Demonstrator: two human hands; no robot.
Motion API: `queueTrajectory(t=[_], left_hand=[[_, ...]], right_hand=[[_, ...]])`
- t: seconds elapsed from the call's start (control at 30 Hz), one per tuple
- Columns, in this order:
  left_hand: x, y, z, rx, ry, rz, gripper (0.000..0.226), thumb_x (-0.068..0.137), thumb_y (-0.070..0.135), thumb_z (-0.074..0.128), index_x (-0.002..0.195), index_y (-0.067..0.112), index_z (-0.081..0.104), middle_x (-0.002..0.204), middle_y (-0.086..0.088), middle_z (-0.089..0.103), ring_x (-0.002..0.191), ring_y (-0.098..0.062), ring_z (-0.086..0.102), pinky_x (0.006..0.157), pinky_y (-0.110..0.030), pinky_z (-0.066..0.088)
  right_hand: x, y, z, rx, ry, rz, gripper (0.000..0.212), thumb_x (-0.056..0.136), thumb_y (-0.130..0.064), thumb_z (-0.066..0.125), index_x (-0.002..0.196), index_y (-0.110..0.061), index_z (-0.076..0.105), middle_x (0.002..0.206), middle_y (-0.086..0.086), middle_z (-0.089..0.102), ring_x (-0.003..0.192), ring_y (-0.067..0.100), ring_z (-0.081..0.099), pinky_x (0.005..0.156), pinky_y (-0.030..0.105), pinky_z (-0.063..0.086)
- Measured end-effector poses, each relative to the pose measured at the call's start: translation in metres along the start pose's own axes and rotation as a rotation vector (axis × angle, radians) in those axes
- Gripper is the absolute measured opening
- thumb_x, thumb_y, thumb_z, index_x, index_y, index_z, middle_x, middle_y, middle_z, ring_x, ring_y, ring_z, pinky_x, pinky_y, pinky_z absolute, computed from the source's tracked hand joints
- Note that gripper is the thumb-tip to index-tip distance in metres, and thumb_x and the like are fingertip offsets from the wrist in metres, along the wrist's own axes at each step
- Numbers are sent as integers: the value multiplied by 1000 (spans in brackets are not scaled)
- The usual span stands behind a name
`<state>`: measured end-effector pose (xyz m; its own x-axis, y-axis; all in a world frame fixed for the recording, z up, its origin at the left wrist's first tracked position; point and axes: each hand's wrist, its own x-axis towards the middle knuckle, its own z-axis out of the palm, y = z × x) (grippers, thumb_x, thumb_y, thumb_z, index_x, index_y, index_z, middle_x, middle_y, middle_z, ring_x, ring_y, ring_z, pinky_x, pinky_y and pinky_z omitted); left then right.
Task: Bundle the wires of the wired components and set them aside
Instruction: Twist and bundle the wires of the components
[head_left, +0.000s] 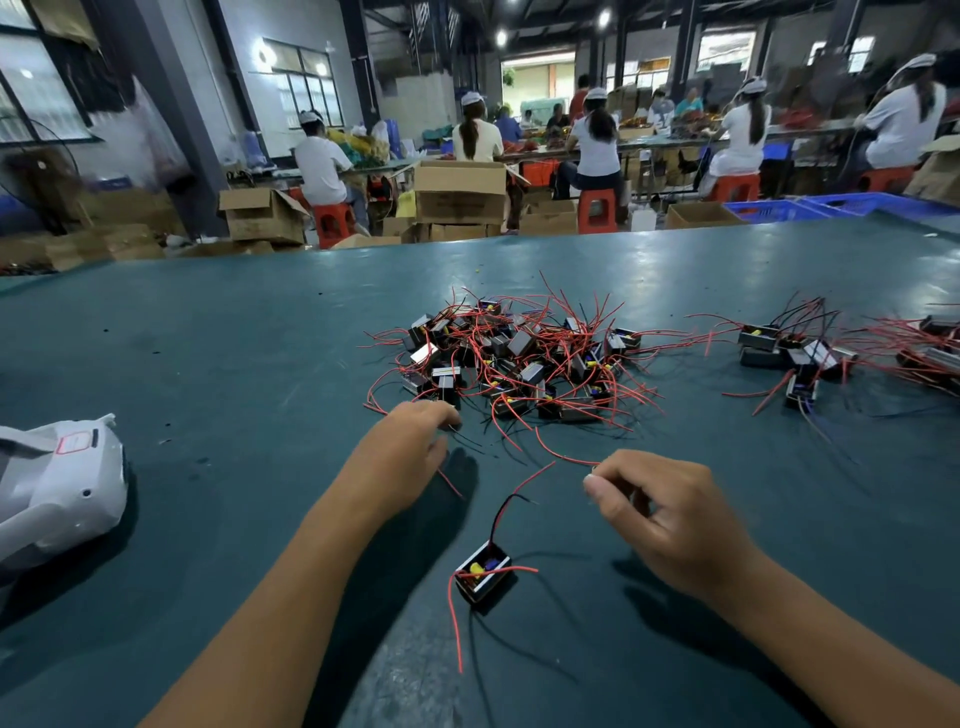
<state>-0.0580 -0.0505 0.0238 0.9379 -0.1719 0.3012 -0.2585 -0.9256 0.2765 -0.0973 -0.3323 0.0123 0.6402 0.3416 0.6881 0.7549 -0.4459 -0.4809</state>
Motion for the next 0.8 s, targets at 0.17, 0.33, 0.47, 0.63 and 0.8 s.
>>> queueTrajectory(t=[0.17, 0.33, 0.47, 0.63, 0.8], left_hand=[[33, -10, 4, 516, -84, 97, 57, 92, 2, 53, 142, 26, 44, 144, 6, 51, 128, -23, 44, 102, -38, 38], [55, -17, -3, 760, -123, 302, 38, 96, 16, 56, 132, 28, 52, 131, 8, 57, 117, -20, 50, 97, -33, 38], [66, -12, -14, 662, -71, 301, 25, 99, 24, 54, 124, 22, 58, 124, 3, 61, 115, -20, 54, 98, -35, 42], [62, 9, -44, -163, 194, 16, 15, 96, 18, 63, 110, 14, 62, 91, 6, 67, 78, -8, 62, 68, -20, 47], [42, 30, -42, -653, 130, -106, 13, 96, 10, 63, 109, 13, 64, 87, -14, 71, 70, -27, 67, 69, -41, 59]], right_hand=[[1, 7, 0, 86, -14, 22, 25, 92, -35, 55, 73, -20, 62, 63, -14, 55, 57, 3, 51, 55, 16, 39], [-1, 7, 2, 88, -51, 12, 23, 92, -36, 55, 74, -22, 61, 64, -13, 55, 57, 5, 51, 55, 17, 39], [0, 9, 1, 80, -45, 18, 23, 92, -36, 55, 74, -22, 61, 64, -13, 55, 56, 4, 51, 54, 18, 39], [-1, 11, 3, 88, -57, 33, 23, 91, -36, 56, 74, -22, 61, 64, -13, 55, 56, 4, 50, 54, 15, 38], [-1, 11, 5, 77, -69, 54, 22, 91, -34, 57, 73, -22, 60, 63, -15, 54, 55, 4, 49, 53, 15, 37]])
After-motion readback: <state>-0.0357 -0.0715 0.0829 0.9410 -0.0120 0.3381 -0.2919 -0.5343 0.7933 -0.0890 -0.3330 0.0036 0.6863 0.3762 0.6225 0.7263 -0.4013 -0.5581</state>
